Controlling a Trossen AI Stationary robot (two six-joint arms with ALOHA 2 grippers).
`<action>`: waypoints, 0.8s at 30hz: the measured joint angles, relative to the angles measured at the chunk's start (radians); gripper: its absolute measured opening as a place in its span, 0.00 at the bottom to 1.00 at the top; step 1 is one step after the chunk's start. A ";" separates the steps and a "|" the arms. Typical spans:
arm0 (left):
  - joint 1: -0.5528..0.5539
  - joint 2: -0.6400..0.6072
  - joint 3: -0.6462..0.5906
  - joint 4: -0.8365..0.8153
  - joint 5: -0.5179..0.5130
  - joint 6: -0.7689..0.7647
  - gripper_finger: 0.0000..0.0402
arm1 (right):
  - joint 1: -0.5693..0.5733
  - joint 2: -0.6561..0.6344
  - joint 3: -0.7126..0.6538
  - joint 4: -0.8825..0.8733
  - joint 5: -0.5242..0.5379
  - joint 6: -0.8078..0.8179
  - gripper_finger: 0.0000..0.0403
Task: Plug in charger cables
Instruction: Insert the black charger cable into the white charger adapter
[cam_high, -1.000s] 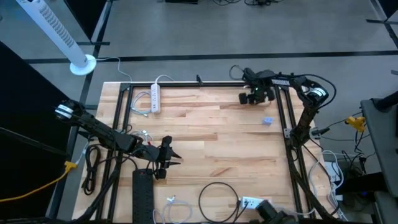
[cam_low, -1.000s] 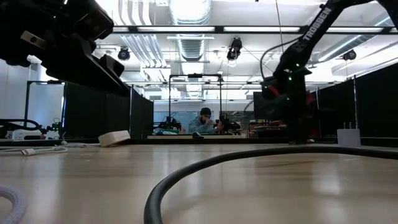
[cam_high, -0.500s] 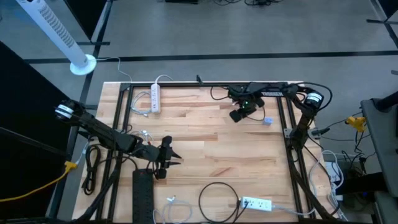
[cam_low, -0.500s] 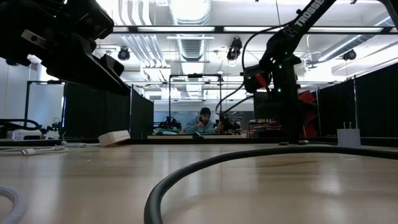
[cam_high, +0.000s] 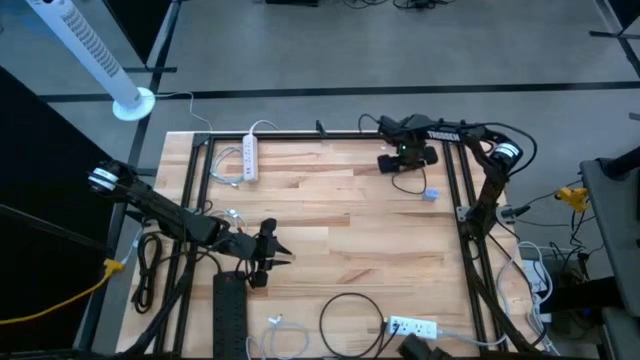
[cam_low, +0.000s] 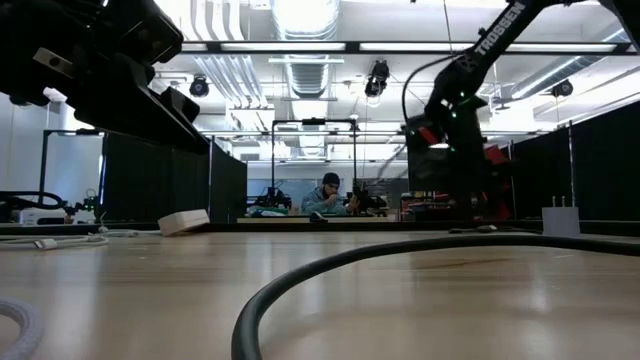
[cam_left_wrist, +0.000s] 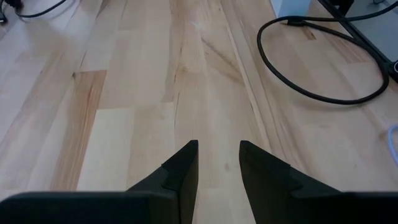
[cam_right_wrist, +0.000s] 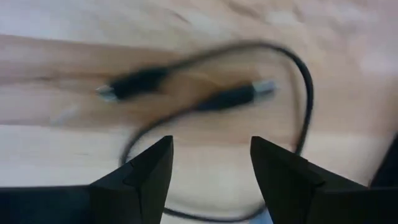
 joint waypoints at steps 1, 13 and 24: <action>0.000 0.000 0.000 0.000 0.000 -0.005 0.26 | -0.007 0.000 0.000 -0.001 -0.004 0.035 0.49; -0.031 0.000 -0.039 -0.005 0.000 -0.087 0.26 | -0.041 0.000 -0.001 0.102 -0.006 0.436 0.49; -0.076 0.000 -0.098 0.038 -0.002 -0.142 0.26 | -0.048 0.001 -0.045 0.107 -0.009 0.651 0.48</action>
